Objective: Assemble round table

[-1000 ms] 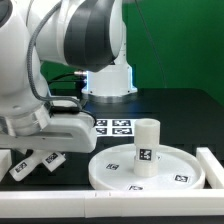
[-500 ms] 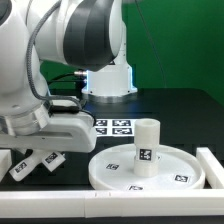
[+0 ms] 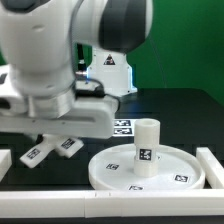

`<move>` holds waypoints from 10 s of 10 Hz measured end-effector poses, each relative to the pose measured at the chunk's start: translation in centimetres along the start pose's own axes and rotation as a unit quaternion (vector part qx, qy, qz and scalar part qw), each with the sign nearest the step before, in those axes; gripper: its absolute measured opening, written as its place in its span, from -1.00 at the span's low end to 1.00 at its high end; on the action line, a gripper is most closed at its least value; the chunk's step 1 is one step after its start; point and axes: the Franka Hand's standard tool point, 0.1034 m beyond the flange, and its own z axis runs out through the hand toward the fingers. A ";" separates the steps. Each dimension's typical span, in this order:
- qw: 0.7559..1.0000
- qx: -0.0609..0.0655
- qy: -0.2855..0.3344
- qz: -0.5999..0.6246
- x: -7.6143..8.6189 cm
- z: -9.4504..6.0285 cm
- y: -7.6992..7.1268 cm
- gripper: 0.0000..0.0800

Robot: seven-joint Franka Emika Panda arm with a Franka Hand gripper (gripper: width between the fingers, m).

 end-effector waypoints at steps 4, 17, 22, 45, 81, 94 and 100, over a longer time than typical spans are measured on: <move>0.995 0.003 0.103 -0.015 -1.0 -4.4 0.1 0.08; 0.987 -0.071 0.144 0.024 -2.4 -7.1 -8.8 0.08; 0.980 -0.152 0.131 -0.009 -2.7 -7.1 -12.2 0.08; 0.979 -0.142 0.143 -0.017 -2.1 -6.5 -16.1 0.62; 0.961 0.044 0.272 -0.033 -3.4 -6.2 -13.9 0.62; 0.960 0.039 0.276 -0.016 -1.9 -4.6 -15.5 0.62; 0.959 0.036 0.282 -0.001 -1.7 -4.7 -14.8 0.12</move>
Offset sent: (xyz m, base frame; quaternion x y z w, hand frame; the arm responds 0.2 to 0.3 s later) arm 0.0061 0.0012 0.0477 0.0156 0.0625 -0.0166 0.9978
